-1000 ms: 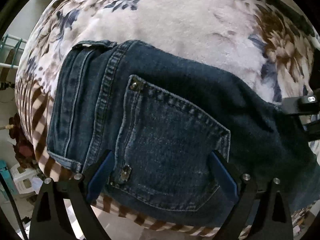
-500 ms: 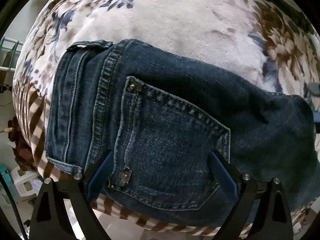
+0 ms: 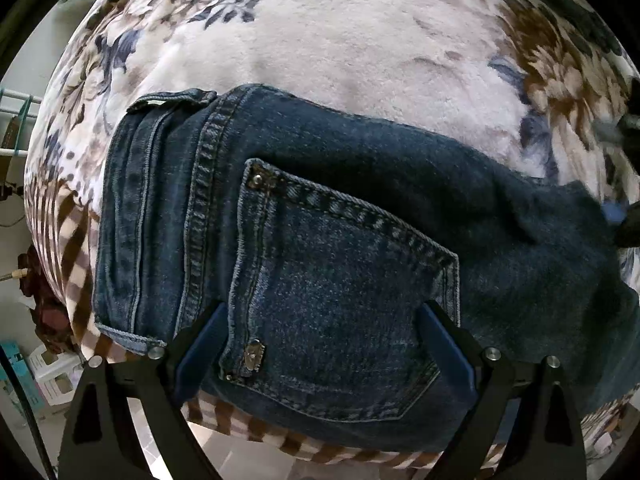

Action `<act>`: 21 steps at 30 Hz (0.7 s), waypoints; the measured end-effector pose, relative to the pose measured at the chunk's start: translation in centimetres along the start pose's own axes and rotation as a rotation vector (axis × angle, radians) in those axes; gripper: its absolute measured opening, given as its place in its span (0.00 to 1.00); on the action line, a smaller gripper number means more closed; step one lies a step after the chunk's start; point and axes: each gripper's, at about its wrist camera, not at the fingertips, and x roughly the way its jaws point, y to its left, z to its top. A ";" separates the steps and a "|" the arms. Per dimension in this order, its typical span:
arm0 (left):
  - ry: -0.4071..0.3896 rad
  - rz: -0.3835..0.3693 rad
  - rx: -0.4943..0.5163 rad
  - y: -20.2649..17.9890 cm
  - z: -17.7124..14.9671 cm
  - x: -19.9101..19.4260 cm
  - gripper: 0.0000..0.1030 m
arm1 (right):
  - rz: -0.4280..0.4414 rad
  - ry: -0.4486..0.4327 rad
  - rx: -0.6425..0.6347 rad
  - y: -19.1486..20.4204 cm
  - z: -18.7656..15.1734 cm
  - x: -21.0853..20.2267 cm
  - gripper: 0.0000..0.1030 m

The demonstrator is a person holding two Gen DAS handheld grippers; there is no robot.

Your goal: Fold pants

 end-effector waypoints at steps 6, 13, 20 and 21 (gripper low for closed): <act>0.000 0.000 0.004 -0.1 0.0 -0.1 0.94 | -0.130 0.054 -0.049 -0.2 -2.2 -0.5 0.62; 0.002 0.002 0.013 -0.2 0.0 -0.1 0.94 | -0.345 0.274 -0.274 2.6 -4.0 2.9 0.63; -0.005 0.002 0.017 -0.3 -0.1 -0.3 0.94 | -0.445 0.373 -0.431 3.1 -6.6 2.0 0.63; -0.006 0.001 0.016 -0.3 -0.1 -0.3 0.94 | -0.442 0.321 -0.417 3.1 -6.0 1.2 0.63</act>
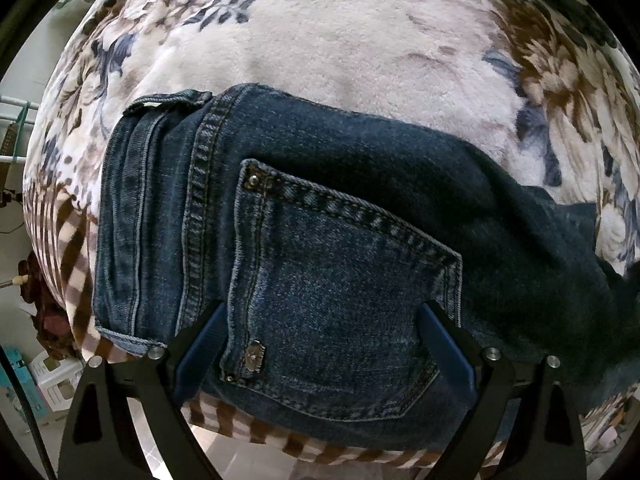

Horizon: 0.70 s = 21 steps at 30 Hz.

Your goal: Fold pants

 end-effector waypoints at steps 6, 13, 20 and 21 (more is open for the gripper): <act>-0.003 0.004 0.013 -0.2 -0.1 0.1 0.94 | 0.093 -0.157 0.140 -3.5 2.8 -0.4 0.66; -0.001 -0.004 0.011 -0.2 0.0 0.0 0.94 | 0.463 0.031 0.138 -2.9 1.2 3.5 0.70; -0.017 0.008 0.025 -0.3 -0.2 0.2 0.94 | 0.399 -0.165 0.278 -5.4 3.0 2.7 0.71; -0.017 0.011 0.026 -0.3 -0.2 0.3 0.94 | 0.423 -0.159 0.280 -5.3 3.5 3.2 0.75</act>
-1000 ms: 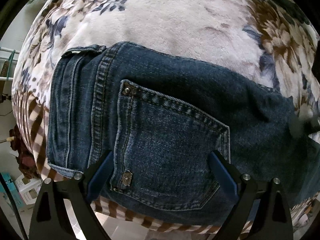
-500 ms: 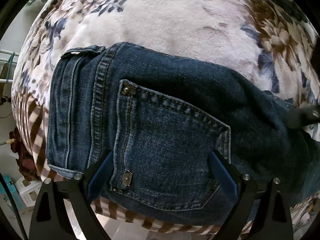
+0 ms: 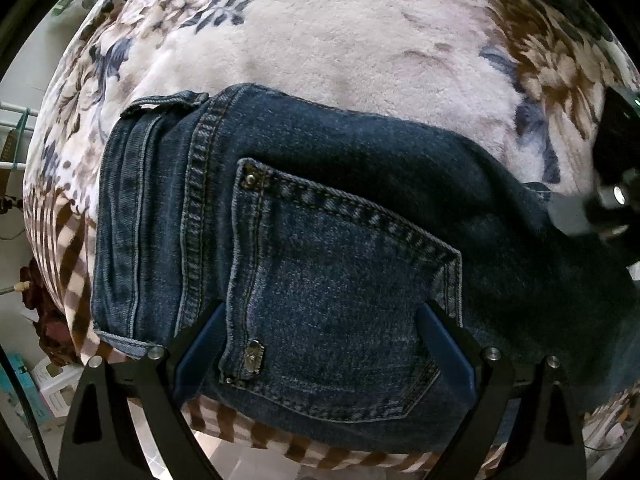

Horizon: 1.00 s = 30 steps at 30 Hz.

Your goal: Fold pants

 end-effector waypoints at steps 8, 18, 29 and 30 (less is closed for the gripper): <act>-0.008 -0.020 -0.009 0.0 0.2 0.0 0.95 | 0.150 -0.184 0.071 1.1 -1.5 -7.6 0.37; 0.006 -0.002 0.012 0.0 0.4 0.3 0.95 | -0.154 -0.083 0.046 2.0 -1.2 -3.4 0.14; -0.010 -0.041 0.001 1.2 0.5 -1.5 0.95 | -0.279 -0.411 0.121 3.4 -4.4 -12.4 0.16; -0.012 -0.049 -0.005 1.4 0.5 -1.8 0.95 | -0.336 -0.435 0.098 4.0 -5.2 -13.8 0.17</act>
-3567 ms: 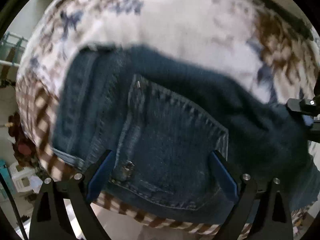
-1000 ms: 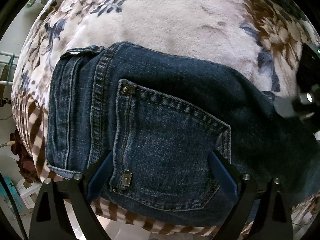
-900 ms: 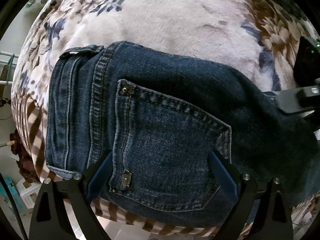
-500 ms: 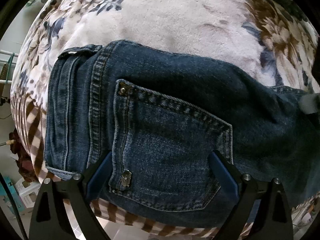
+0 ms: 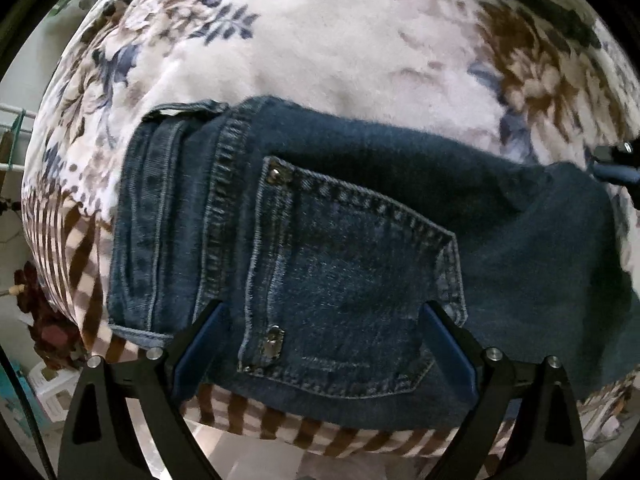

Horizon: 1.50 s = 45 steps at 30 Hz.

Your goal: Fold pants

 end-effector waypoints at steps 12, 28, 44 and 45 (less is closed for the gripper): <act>-0.037 -0.006 -0.040 1.4 1.7 -1.2 0.95 | -0.427 -0.038 -0.120 -1.5 -1.8 3.5 0.42; 0.038 -0.271 -0.655 19.9 -3.9 3.4 0.80 | -0.328 -0.204 -0.018 3.9 -12.0 6.6 0.69; -0.090 0.044 -0.354 14.7 -1.1 -2.5 0.43 | -0.166 -0.341 0.040 -1.1 -14.1 3.9 0.69; -0.116 0.063 -0.308 12.7 -1.0 -3.5 0.48 | -0.119 -0.366 0.051 -2.5 -14.8 2.7 0.71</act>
